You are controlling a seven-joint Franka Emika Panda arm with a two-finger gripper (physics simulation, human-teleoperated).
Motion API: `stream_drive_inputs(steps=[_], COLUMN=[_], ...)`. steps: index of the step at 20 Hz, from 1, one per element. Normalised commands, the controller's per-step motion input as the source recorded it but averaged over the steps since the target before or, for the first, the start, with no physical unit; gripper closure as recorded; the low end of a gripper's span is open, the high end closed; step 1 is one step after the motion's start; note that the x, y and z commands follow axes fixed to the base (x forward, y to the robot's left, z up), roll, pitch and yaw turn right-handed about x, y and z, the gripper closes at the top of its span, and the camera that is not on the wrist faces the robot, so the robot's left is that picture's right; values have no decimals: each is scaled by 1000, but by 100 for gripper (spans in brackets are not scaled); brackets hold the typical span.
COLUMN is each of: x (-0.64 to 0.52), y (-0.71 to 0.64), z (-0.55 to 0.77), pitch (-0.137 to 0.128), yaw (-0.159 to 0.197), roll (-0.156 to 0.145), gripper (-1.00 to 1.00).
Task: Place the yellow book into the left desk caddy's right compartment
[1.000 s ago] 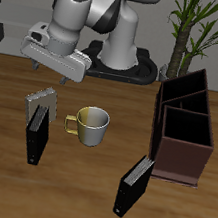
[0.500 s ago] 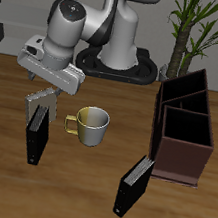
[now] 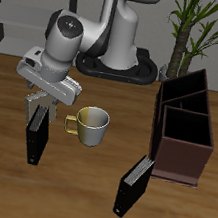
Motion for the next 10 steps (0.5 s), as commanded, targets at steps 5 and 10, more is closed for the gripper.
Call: stream_drive_inputs(steps=[5, 10], x=[20, -9], y=[-127, -60], z=[-315, -143], pitch=[39, 18], yaw=[-35, -35], roll=[-13, -17], gripper=[-100, 100])
